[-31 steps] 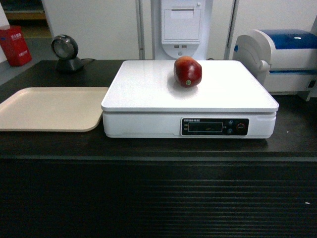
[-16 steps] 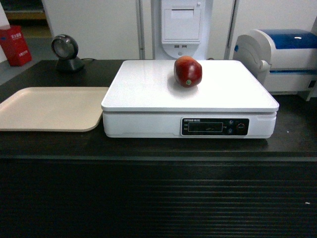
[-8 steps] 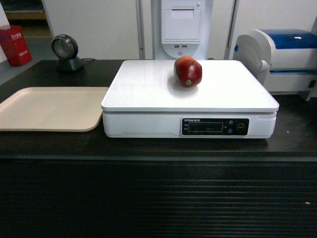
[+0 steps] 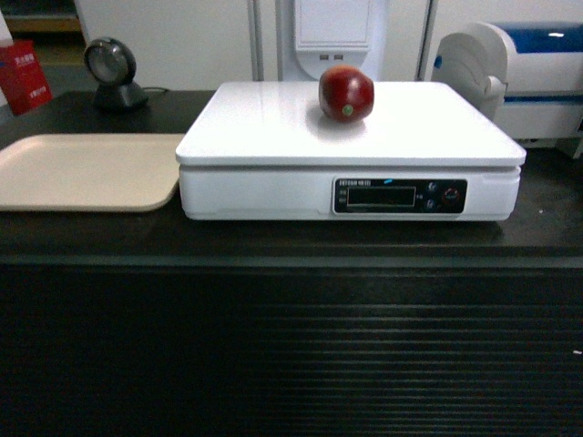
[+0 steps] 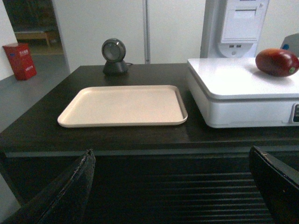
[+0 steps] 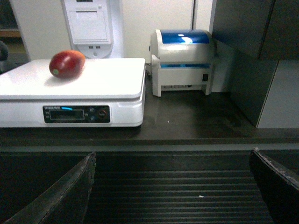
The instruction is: Place dark red mango on scale at checkout
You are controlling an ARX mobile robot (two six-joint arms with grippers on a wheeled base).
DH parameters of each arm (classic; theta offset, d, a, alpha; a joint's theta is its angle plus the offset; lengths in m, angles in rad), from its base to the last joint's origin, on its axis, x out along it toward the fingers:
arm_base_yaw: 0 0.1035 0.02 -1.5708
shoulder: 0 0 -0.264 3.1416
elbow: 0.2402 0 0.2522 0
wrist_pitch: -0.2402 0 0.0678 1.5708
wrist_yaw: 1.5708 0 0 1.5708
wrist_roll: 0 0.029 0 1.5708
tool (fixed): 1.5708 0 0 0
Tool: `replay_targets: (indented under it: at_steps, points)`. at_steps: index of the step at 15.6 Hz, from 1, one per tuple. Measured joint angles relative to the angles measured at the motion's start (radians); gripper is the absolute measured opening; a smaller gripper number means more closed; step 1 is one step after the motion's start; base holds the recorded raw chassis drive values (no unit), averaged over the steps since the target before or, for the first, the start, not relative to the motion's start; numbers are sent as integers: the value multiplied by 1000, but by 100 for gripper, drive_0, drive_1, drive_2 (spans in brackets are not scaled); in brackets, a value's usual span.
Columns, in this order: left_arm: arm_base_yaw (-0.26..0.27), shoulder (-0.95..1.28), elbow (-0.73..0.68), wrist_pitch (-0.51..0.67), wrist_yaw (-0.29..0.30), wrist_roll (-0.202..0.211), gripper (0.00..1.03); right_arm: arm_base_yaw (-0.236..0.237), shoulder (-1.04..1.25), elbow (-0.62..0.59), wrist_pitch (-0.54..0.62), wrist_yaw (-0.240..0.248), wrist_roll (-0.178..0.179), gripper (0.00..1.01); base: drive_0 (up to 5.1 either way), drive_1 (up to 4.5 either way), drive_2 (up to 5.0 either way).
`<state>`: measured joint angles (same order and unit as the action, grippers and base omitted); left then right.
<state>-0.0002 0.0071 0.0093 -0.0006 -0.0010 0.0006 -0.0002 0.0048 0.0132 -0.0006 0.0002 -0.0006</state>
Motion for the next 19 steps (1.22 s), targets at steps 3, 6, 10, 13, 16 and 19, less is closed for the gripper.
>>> replay_targets:
  at_steps: [3, 6, 10, 13, 16, 19]
  points:
    - [0, 0, 0, -2, 0, 0, 98, 0, 0, 0, -2, 0, 0, 98, 0, 0, 0]
    - [0, 0, 0, -2, 0, 0, 98, 0, 0, 0, -3, 0, 0, 98, 0, 0, 0]
    - [0, 0, 0, -2, 0, 0, 98, 0, 0, 0, -3, 0, 0, 98, 0, 0, 0]
    - [0, 0, 0, -3, 0, 0, 98, 0, 0, 0, -3, 0, 0, 98, 0, 0, 0]
    - [0, 0, 0, -3, 0, 0, 98, 0, 0, 0, -3, -1, 0, 98, 0, 0, 0]
    - [0, 0, 0, -2, -1, 0, 98, 0, 0, 0, -3, -1, 0, 98, 0, 0, 0]
